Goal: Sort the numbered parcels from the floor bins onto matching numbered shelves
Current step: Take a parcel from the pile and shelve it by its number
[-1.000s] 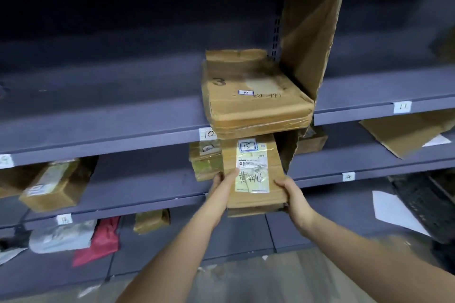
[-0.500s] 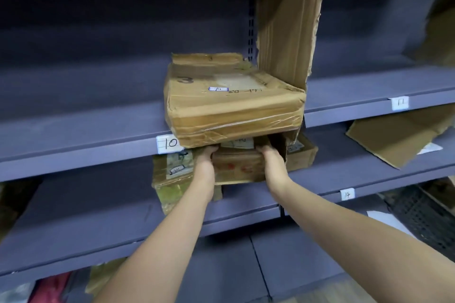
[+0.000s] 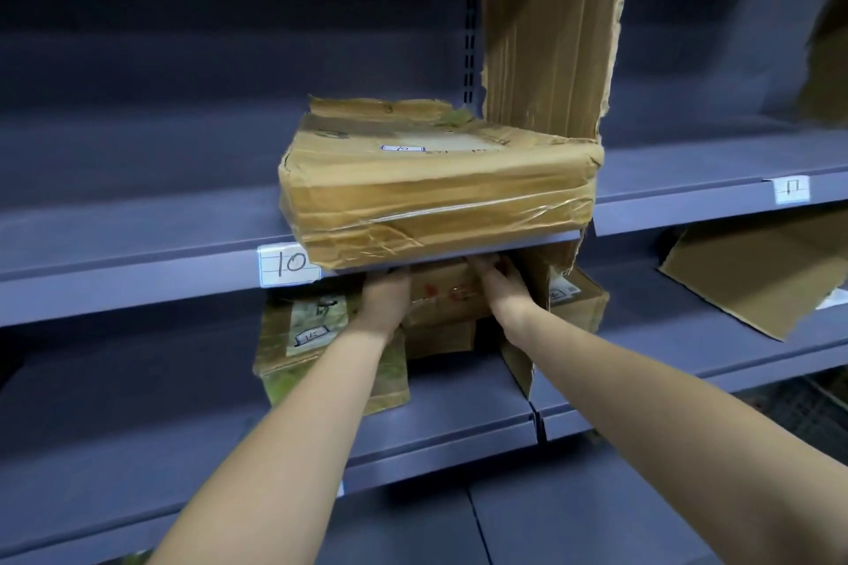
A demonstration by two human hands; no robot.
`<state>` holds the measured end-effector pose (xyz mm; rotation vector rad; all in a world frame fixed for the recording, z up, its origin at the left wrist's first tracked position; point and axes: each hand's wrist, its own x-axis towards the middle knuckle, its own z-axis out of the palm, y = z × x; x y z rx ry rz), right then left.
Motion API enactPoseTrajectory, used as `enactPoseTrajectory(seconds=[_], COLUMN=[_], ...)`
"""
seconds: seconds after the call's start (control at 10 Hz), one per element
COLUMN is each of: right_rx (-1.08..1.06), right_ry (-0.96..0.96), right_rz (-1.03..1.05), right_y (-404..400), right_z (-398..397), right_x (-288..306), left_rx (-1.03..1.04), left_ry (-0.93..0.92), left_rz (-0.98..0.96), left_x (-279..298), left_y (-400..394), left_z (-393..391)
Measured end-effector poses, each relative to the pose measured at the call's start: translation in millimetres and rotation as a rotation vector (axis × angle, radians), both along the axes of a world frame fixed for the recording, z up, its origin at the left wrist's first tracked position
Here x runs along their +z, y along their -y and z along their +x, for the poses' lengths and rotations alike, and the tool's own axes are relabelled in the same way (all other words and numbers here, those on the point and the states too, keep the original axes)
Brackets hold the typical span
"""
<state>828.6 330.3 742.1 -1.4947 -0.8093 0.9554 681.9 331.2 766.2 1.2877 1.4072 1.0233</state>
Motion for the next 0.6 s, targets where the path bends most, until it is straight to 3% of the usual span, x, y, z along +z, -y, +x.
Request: enactPoseTrajectory(seconds=[0.2, 0.4, 0.6], right_rx=[0.035, 0.090, 0.090], right_ry=[0.069, 0.148, 0.150], right_rz=[0.041, 0.002, -0.033], right_y=[-8, -3, 25], right_z=[-2, -2, -2], right_x=[-6, -2, 14], left_rx=[0.002, 0.019, 0.034], left_ry=[-0.265, -0.335, -0.287], left_rz=[0.203, 0.247, 0.218], left_x=[-7, -12, -3], left_y=[-21, -31, -10], left_z=[-4, 0, -9])
